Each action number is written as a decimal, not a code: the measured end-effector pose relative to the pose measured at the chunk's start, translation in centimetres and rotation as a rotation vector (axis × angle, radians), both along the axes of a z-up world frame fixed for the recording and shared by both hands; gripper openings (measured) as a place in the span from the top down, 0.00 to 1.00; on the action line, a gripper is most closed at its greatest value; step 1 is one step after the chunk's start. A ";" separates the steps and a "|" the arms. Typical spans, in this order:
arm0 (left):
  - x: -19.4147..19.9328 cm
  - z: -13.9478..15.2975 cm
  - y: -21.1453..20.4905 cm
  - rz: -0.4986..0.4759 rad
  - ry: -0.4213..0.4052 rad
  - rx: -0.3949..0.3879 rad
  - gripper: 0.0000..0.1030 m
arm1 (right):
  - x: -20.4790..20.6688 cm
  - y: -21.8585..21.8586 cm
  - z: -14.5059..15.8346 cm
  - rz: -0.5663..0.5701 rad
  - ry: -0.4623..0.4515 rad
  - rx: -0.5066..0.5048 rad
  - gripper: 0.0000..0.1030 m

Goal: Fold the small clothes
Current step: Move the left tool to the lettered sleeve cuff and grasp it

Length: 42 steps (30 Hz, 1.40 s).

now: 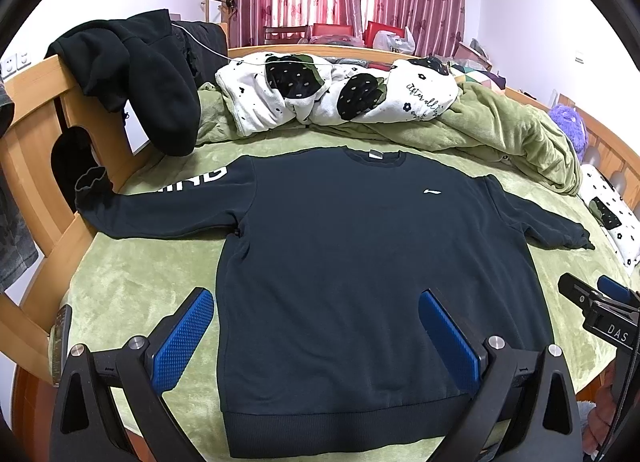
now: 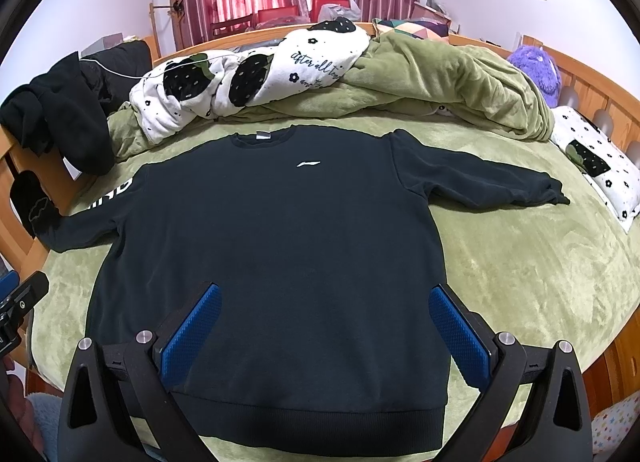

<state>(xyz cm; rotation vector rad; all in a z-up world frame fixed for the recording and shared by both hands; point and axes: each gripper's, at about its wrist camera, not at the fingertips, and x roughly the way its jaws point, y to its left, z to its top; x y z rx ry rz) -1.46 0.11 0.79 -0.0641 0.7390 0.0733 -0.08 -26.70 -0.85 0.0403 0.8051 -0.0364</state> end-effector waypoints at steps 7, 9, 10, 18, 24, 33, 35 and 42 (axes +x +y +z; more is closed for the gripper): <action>-0.3 0.2 0.0 -0.030 -0.016 0.016 0.00 | 0.0 0.2 0.3 0.012 -0.017 -0.020 0.01; -0.4 0.5 0.4 -0.047 -0.023 -0.007 0.00 | 0.0 0.2 0.2 0.034 -0.025 -0.010 0.01; -0.7 0.5 0.7 -0.046 -0.033 -0.021 0.00 | 0.0 0.2 0.2 0.045 -0.025 -0.006 0.01; 0.0 1.8 5.5 0.049 -0.075 0.014 0.00 | 0.2 1.3 0.6 0.086 -0.031 -0.041 0.01; 1.7 1.4 11.0 0.157 -0.088 0.071 0.00 | 0.2 3.2 3.7 0.112 -0.143 -0.060 0.01; 6.2 -3.5 19.6 0.250 0.001 0.073 0.00 | 4.1 6.3 4.1 0.166 -0.206 -0.028 0.01; 7.2 -5.0 21.4 0.278 0.019 0.062 0.01 | 5.6 6.9 3.2 0.175 -0.174 0.003 0.01; 10.6 -10.0 26.2 0.307 0.072 0.029 0.02 | 10.5 8.8 -1.3 0.135 -0.054 0.095 0.01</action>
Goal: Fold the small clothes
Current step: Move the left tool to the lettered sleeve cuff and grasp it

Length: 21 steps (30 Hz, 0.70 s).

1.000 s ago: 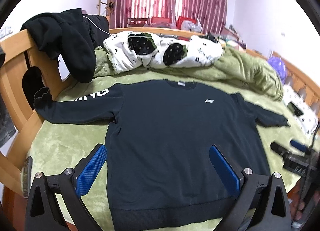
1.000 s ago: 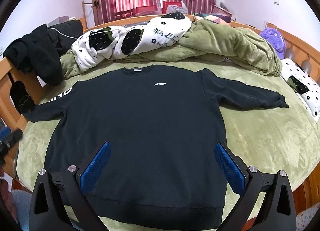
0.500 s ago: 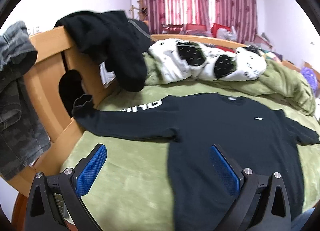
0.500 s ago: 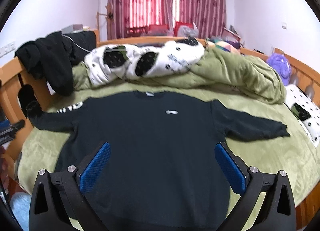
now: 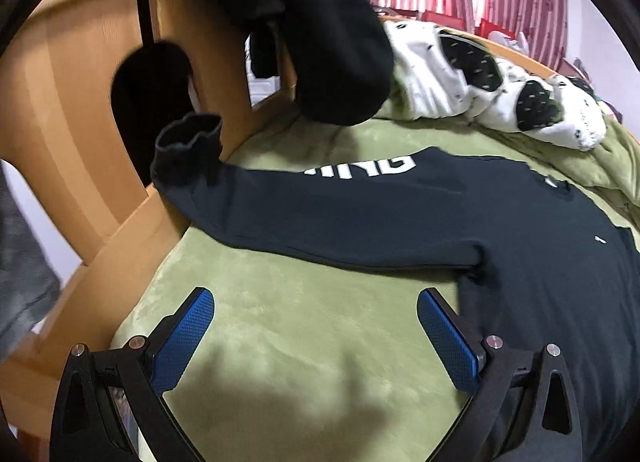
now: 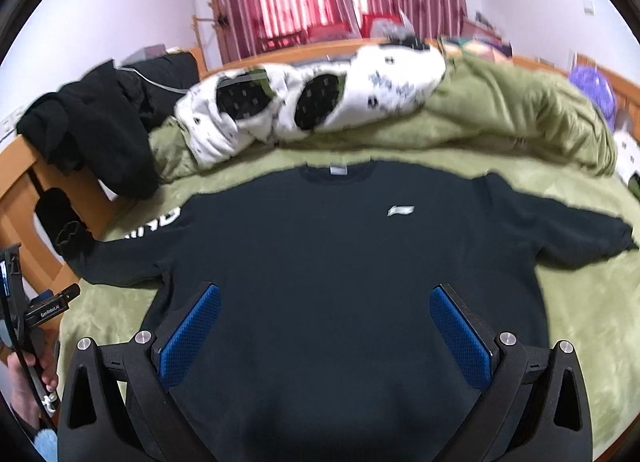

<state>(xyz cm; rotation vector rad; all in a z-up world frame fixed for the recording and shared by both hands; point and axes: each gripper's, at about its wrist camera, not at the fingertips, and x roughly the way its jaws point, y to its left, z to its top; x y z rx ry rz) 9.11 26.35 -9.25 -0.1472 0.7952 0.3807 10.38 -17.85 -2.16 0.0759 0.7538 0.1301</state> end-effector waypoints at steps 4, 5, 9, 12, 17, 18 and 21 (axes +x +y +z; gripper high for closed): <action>1.8 -1.9 2.4 0.041 0.009 -0.036 0.02 | 1.4 0.9 -2.3 -0.032 0.028 -0.041 0.01; 2.3 -2.4 3.1 0.053 0.012 -0.053 0.03 | 1.7 1.0 -2.9 -0.033 0.034 -0.047 0.01; 3.8 -4.0 5.1 0.086 0.016 -0.093 0.10 | 2.9 0.9 -4.7 -0.014 0.066 -0.025 0.02; 5.0 -4.9 6.6 0.095 -0.003 -0.103 0.17 | 3.6 0.7 -5.7 -0.018 0.074 -0.032 0.06; 7.6 -6.9 9.2 0.154 0.005 -0.133 0.32 | 4.9 0.6 -7.1 0.003 0.093 -0.067 0.15; 8.1 -7.4 9.6 0.160 0.018 -0.126 0.34 | 5.2 0.5 -7.4 0.009 0.097 -0.069 0.19; 9.2 -8.5 10.3 0.196 0.040 -0.103 0.42 | 5.7 0.1 -8.2 0.017 0.121 -0.070 0.27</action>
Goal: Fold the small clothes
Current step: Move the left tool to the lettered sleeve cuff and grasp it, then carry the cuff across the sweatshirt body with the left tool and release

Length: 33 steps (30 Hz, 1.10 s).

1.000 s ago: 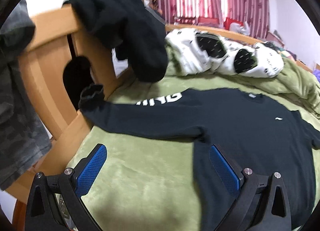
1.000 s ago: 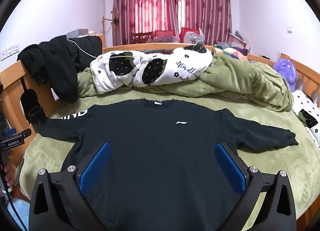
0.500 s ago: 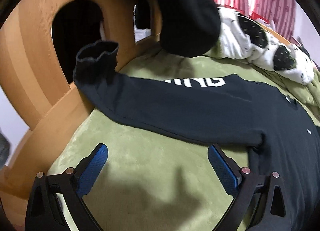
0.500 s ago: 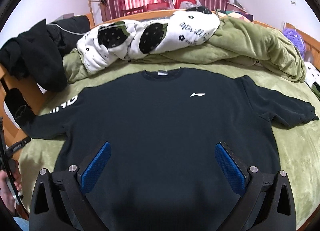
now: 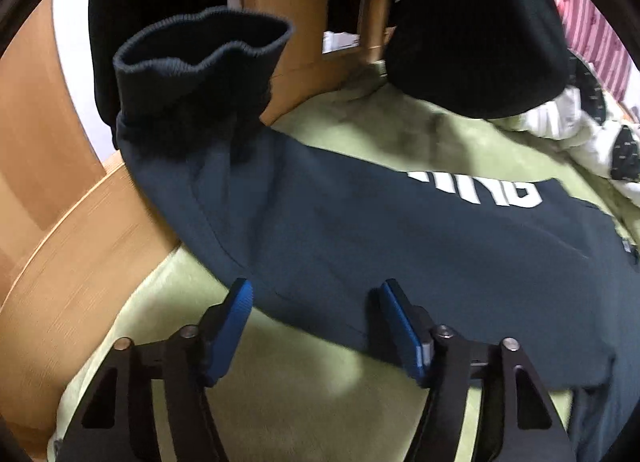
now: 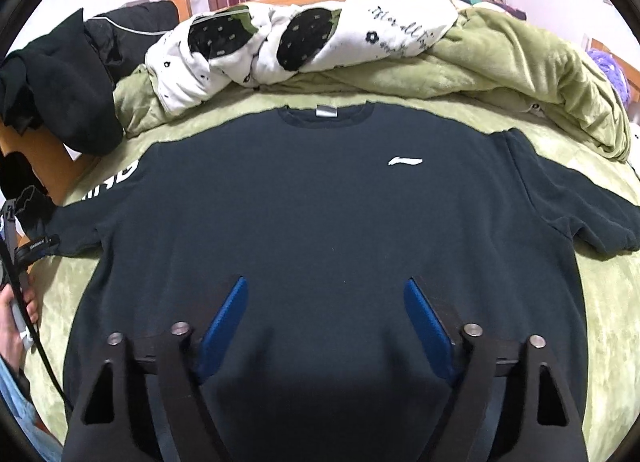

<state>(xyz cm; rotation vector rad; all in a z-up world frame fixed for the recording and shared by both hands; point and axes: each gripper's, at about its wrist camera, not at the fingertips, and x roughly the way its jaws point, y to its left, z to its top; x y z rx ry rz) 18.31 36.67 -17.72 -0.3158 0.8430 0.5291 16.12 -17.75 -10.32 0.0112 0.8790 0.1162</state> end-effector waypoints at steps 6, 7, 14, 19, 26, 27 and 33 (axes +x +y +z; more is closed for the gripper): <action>1.8 -0.4 -0.1 0.015 0.005 0.023 0.57 | 1.3 -0.2 -1.3 0.009 0.017 0.008 0.32; 2.1 -0.3 -0.2 0.019 0.013 0.038 0.61 | 1.6 -0.1 -1.5 0.015 0.022 0.014 0.32; 2.6 2.9 -2.3 0.000 -0.003 0.156 0.91 | 2.6 -0.3 -0.3 0.073 0.024 0.041 0.32; 3.8 8.0 -6.9 -0.053 -0.020 0.217 0.91 | 1.3 -2.4 0.9 0.075 -0.027 0.038 0.32; 6.5 14.3 -15.4 -0.179 -0.095 0.248 0.91 | 0.3 -7.4 1.7 0.018 -0.031 0.072 0.32; 6.9 14.9 -16.7 -0.194 -0.099 0.249 0.91 | 0.4 -8.1 2.2 0.008 -0.032 0.097 0.32; 8.7 16.9 -25.2 -0.291 -0.136 0.213 0.91 | 0.4 -11.6 5.4 -0.042 -0.092 0.196 0.32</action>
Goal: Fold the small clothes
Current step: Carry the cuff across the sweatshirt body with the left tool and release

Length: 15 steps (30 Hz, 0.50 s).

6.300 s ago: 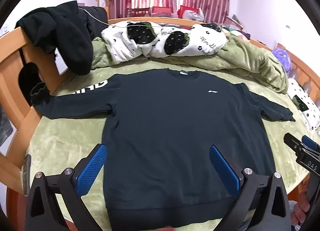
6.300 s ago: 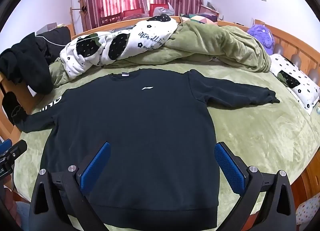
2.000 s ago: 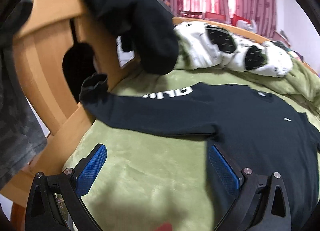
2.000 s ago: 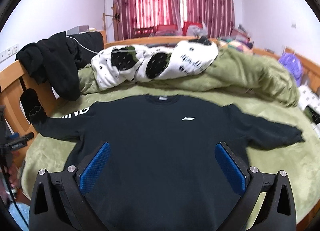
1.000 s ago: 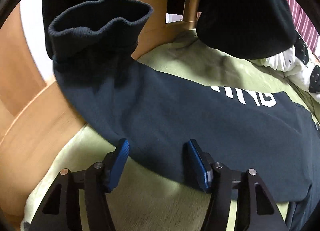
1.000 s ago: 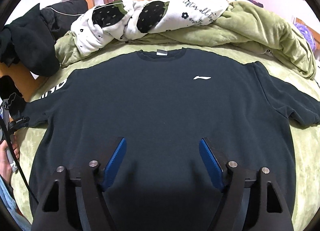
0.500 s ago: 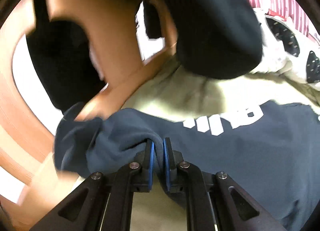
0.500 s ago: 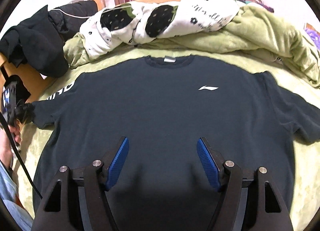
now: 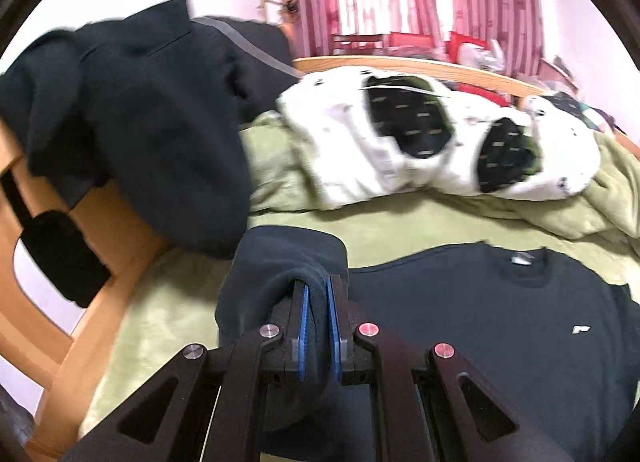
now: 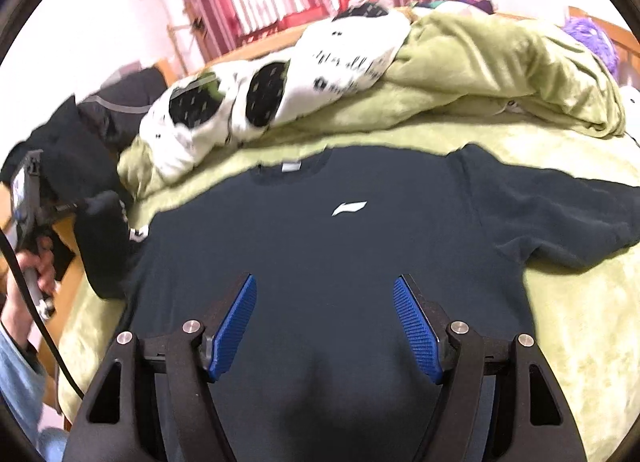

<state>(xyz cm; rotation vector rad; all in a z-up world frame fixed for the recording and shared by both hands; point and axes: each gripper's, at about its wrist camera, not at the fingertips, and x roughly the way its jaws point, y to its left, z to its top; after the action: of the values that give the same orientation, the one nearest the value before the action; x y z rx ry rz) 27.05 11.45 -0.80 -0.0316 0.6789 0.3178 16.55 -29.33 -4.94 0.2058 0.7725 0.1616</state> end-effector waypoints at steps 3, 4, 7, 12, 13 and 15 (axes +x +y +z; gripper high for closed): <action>1.2 -0.1 -4.7 -0.046 -0.003 0.026 0.91 | -0.2 -1.6 0.9 -0.031 -0.027 0.002 0.32; 1.5 -0.4 -6.4 -0.062 -0.003 0.031 0.91 | -0.1 -2.4 1.0 -0.045 -0.026 0.007 0.32; 2.3 -1.8 -10.8 -0.116 0.009 0.037 0.91 | -0.1 -4.2 1.0 -0.098 0.014 0.042 0.32; 2.6 -6.2 -16.6 -0.184 0.070 0.013 0.91 | -0.6 -5.7 1.5 -0.101 0.001 0.052 0.30; 2.5 -6.7 -17.1 -0.189 0.082 0.012 0.91 | -0.6 -5.7 1.5 -0.103 -0.001 0.042 0.30; 2.3 -8.3 -18.1 -0.202 0.114 0.011 0.91 | -0.5 -5.8 1.2 -0.098 0.003 0.030 0.30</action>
<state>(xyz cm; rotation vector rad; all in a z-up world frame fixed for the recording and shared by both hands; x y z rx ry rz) 29.32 -6.61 -9.14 0.0658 0.7867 0.1291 16.06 -35.13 -3.72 0.2720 0.7618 0.0796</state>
